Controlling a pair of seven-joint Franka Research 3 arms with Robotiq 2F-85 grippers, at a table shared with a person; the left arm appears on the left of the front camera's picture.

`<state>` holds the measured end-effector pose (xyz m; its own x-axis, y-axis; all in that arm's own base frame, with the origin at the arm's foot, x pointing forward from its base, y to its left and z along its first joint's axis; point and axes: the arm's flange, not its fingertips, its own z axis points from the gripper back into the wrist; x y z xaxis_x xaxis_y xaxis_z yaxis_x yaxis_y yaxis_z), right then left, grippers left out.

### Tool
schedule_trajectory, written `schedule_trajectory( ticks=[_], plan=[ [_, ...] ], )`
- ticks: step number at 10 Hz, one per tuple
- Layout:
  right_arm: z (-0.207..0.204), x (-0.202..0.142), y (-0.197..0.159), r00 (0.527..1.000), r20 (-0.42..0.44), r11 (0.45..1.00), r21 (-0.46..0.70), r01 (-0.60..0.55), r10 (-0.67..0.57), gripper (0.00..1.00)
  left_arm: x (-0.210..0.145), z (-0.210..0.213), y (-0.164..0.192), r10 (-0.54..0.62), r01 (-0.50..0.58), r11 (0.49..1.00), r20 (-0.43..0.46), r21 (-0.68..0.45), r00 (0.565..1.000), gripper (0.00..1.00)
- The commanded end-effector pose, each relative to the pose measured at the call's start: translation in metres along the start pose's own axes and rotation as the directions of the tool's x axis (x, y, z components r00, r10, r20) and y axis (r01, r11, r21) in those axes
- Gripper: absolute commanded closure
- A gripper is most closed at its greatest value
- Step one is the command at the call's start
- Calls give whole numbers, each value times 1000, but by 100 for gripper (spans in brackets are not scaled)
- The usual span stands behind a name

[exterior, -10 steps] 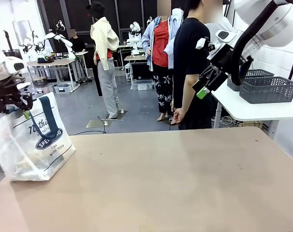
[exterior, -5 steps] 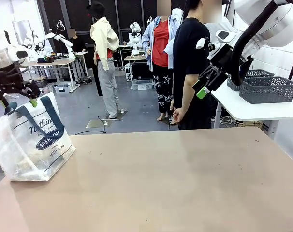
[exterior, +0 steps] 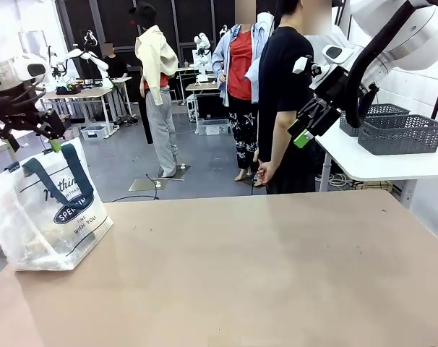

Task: Transfer purchased items from the store into the shopping bag.
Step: Move the Reusable shopping bag to the right side of the table.

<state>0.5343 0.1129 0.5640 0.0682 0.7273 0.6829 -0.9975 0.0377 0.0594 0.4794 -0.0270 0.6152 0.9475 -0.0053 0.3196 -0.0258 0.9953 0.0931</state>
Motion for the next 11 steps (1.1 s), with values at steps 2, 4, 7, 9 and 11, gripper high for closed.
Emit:
schedule_trajectory(
  ticks=[2, 4, 7, 9, 11],
  plan=[
    [0, 1, 0, 1000, 1, 1000, 3, 12, -12, 0, 1, -3, 3, 9, -9, 1000, -4, 1, 1000, 0],
    [0, 1, 0, 1000, 1, 1000, 3, 12, -12, 0, 1, -3, 3, 9, -9, 1000, -4, 1, 1000, 0],
    [0, 1, 0, 1000, 1, 1000, 3, 12, -12, 0, 1, -3, 3, 9, -9, 1000, -4, 1, 1000, 0],
    [0, 1, 0, 1000, 1, 1000, 3, 12, -12, 0, 1, -3, 3, 9, -9, 1000, -4, 1, 1000, 0],
    [0, 1, 0, 1000, 1, 1000, 3, 12, -12, 0, 1, -3, 3, 9, -9, 1000, -4, 1, 1000, 0]
  ],
)
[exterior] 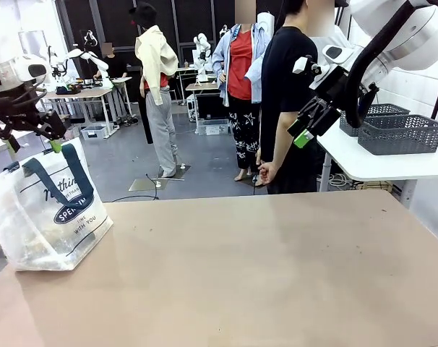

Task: Transfer purchased items from the store into the shopping bag.
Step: Move the Reusable shopping bag to the right side of the table.

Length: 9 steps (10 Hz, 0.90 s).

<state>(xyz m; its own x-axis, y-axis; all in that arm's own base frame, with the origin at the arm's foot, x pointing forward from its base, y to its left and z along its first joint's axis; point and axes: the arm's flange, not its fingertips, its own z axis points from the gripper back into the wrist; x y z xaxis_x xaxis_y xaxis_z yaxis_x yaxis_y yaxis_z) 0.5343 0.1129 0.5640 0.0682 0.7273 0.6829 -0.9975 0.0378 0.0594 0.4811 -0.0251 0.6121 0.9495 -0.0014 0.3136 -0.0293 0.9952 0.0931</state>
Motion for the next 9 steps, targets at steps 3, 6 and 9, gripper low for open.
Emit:
schedule_trajectory(
  ticks=[3, 6, 9],
  plan=[
    [0, 1, 0, 1000, 1, 1000, 3, 12, -12, 0, 0, 8, -1, -181, 178, 963, 2, -202, 983, 0],
    [0, 1, 0, 1000, 1, 1000, 3, 12, -12, 0, -3, 13, -7, -435, 405, 777, 53, -482, 899, 0],
    [0, 1, 0, 1000, 1, 1000, 3, 12, -12, 0, -2, 13, -12, -592, 703, 551, 382, -451, 709, 0]
  ],
)
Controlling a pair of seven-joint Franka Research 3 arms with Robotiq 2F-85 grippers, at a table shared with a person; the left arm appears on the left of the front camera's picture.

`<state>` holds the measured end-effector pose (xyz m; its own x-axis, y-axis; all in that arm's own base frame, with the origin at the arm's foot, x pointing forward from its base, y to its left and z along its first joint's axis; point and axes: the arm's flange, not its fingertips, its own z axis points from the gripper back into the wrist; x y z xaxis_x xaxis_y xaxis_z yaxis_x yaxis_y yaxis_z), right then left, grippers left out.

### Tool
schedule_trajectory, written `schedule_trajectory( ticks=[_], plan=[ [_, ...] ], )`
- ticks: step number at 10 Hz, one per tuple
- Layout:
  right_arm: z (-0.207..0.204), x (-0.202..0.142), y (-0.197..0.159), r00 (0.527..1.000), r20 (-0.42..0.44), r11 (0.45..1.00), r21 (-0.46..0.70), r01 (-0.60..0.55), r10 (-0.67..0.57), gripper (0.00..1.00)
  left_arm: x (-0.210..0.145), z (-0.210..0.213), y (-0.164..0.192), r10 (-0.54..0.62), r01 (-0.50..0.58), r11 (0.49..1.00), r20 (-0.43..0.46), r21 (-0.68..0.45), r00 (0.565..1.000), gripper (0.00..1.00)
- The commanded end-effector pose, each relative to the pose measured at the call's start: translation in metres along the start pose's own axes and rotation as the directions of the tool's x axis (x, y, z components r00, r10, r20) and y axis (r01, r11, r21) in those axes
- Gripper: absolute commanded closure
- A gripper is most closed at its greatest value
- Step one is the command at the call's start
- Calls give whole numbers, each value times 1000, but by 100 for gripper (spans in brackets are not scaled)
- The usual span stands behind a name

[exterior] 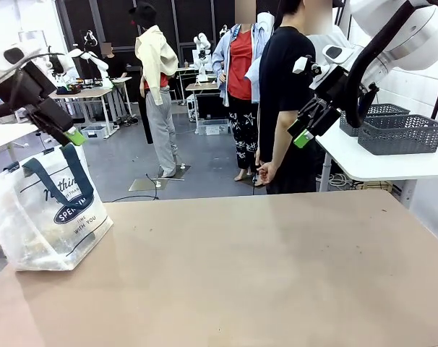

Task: Transfer purchased items from the store into the shopping bag.
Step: Move the Reusable shopping bag to the right side of the table.

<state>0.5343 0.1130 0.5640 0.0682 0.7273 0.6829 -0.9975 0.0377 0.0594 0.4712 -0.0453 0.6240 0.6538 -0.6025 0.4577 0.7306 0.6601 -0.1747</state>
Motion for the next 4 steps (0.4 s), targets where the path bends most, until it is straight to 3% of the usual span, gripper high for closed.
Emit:
schedule_trajectory(
  ticks=[1, 2, 3, 4],
  plan=[
    [0, 1, 0, 1000, 1, 1000, 3, 12, -12, 0, 0, 1, 11, -161, 163, 987, 105, -7, 981, 0],
    [0, 1, 0, 1000, 1, 1000, 3, 12, -12, 0, -2, 3, 10, -208, 213, 977, 126, -22, 970, 0],
    [0, 1, 0, 1000, 1, 1000, 3, 12, -12, 0, -6, 2, 10, -247, 251, 967, 85, -38, 965, 0],
    [0, 1, 0, 1000, 1, 1000, 3, 12, -12, 0, 3, 5, 5, -166, 165, 986, 62, 10, 984, 0]
  ],
)
